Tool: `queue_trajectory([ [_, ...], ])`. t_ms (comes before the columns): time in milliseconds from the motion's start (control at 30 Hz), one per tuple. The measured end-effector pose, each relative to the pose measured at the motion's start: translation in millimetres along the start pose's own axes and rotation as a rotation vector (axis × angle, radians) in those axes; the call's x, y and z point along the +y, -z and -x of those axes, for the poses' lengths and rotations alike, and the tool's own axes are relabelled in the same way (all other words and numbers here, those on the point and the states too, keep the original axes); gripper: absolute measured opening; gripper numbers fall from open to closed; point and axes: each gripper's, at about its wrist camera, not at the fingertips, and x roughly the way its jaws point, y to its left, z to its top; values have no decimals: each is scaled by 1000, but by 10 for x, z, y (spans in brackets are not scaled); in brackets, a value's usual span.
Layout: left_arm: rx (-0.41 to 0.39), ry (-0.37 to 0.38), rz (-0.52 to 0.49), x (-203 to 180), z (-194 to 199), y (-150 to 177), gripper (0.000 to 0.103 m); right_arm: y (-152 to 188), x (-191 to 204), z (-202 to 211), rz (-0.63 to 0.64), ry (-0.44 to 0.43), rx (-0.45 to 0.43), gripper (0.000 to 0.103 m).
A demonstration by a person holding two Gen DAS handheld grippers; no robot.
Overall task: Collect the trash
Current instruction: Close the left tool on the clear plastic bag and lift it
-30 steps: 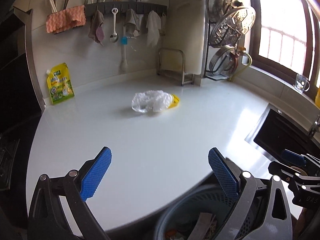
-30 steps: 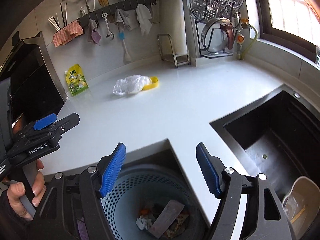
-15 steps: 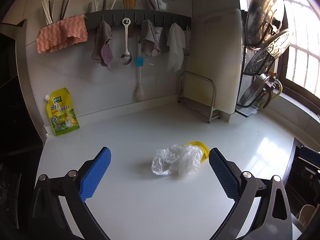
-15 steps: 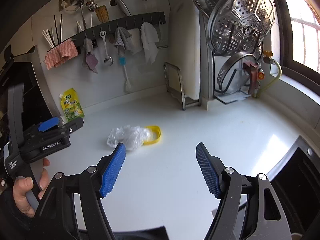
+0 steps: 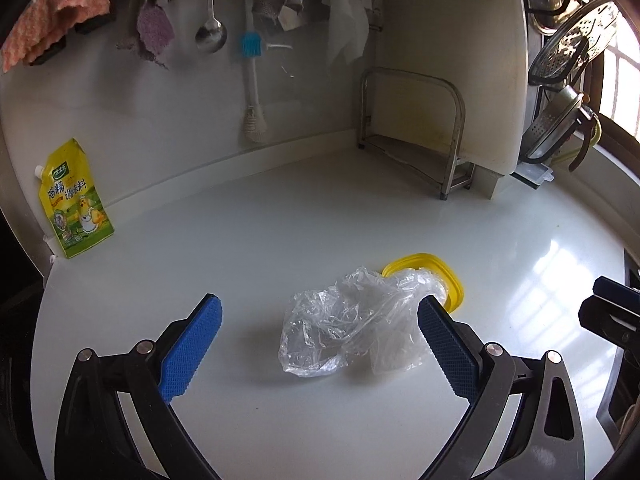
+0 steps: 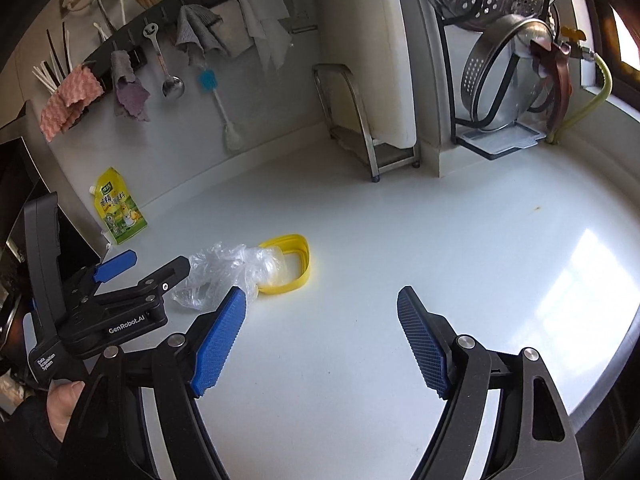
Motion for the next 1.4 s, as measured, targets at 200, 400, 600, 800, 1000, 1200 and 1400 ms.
queue_trajectory([
  [200,9,20,37,41,-213,-55,97,70,-25,-178,4,-22,35,75],
  [400,57,4,16,-42,-421,-43,96,82,-26,-227,5,-31,50,75],
  [600,95,13,-21,-112,-504,42,49,90,-37,-250,4,-25,59,75],
  [800,86,39,1,-25,-420,42,10,106,27,-306,24,-6,74,75],
  [1000,46,70,15,80,-247,3,6,102,192,-364,59,2,82,75],
  [1200,54,115,38,132,-282,11,10,108,260,-366,76,-2,67,75],
  [1400,28,85,66,147,-265,-3,76,108,144,-335,52,-15,51,75],
])
